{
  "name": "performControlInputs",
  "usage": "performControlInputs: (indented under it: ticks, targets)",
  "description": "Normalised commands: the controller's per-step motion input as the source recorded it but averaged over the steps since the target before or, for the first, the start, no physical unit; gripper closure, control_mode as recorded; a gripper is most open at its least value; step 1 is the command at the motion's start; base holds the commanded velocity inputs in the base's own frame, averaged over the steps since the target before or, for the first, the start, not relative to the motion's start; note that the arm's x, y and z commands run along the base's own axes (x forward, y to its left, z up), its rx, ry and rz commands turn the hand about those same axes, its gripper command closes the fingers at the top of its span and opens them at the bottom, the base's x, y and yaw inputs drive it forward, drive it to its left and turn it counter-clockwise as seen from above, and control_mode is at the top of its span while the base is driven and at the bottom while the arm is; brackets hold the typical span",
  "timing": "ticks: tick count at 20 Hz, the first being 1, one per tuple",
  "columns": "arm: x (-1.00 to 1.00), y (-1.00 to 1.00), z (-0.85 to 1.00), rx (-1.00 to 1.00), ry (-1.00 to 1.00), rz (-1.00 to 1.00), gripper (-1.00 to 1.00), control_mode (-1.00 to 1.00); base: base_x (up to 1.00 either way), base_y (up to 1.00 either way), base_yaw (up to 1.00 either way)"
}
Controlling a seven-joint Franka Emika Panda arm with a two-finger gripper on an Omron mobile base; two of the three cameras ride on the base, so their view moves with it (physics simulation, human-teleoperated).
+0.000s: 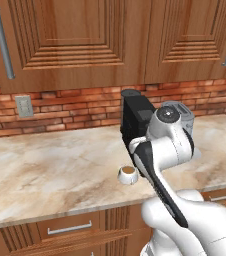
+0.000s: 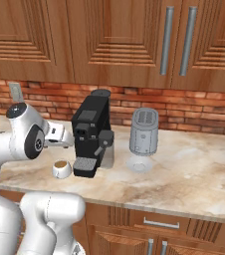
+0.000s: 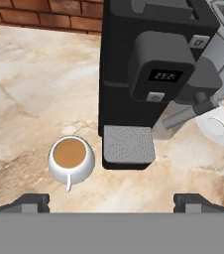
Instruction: Take a sugar cube from the saucer and place it inside the coffee. Then, grab milk from the fridge and place it next to the coffee on the counter to sweeten the coffee.
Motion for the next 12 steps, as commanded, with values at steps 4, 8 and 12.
performControlInputs:
  ticks: [4, 8, 12]
  targets:
    - [-0.04, -0.02, 0.04, 0.00, -0.05, 0.00, -1.00, -1.00, 0.00, 0.00, 0.00]
    - [0.00, 0.00, 0.00, 0.00, 0.00, 0.00, -1.00, -1.00, 0.00, 0.00, 0.00]
    - [-0.07, 0.00, 0.00, 0.00, 0.00, 0.00, -1.00, -1.00, 0.00, 0.00, 0.00]
